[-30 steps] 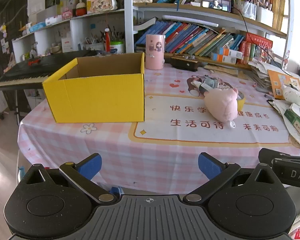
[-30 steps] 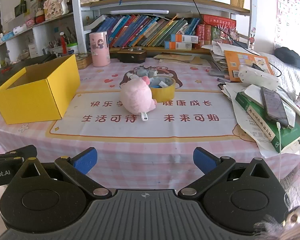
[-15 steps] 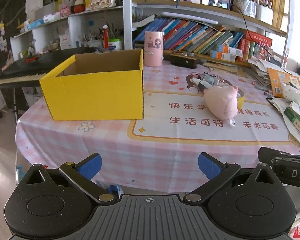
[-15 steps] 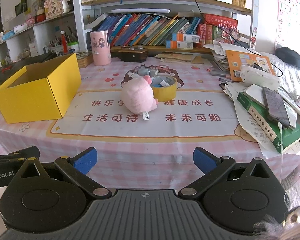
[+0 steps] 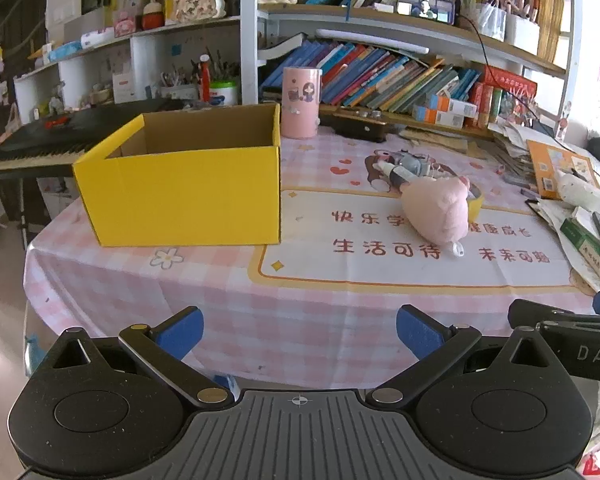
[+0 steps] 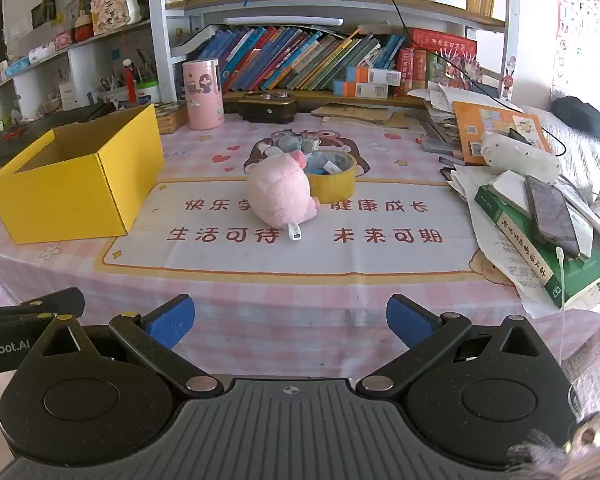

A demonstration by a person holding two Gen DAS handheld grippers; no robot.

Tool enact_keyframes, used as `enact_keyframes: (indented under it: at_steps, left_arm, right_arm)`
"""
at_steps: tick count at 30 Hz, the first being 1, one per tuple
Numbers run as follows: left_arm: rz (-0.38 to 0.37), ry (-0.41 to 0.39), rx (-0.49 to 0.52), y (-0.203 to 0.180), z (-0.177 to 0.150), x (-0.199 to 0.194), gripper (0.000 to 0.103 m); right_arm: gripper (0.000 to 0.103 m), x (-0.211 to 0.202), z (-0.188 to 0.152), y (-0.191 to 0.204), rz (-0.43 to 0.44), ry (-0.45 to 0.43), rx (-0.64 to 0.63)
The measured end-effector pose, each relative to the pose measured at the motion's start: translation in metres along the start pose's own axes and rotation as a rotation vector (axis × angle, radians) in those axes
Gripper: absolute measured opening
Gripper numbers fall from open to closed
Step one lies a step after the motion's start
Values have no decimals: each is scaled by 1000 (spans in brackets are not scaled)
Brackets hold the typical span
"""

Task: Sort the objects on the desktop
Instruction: 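Move left tool toward pink plush pig while right tool approaches yellow tape roll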

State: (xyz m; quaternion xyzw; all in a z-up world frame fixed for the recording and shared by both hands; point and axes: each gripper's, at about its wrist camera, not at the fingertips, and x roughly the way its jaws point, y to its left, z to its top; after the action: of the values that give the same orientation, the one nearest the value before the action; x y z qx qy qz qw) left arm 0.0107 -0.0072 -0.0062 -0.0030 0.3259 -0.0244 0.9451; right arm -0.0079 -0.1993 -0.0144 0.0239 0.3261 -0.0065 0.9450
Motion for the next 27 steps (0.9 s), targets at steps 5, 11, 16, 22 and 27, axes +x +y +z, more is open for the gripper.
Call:
enact_keyframes:
  at_steps: [5, 11, 16, 22, 27]
  left_arm:
    - [-14, -9, 8, -2, 1, -2, 103]
    - [-23, -13, 1, -2, 5, 1, 103]
    - [-22, -9, 10, -2, 5, 1, 103]
    - [-19, -10, 17, -2, 6, 3, 103]
    - [-18, 1, 27, -2, 6, 5, 103]
  right_arm:
    - [103, -1, 1, 0, 3, 0, -2]
    - [103, -2, 1, 0, 5, -4, -1]
    - [103, -2, 2, 1, 7, -8, 1]
    - [103, 1, 2, 1, 7, -1, 5]
    - [103, 2, 2, 1, 10, -1, 7]
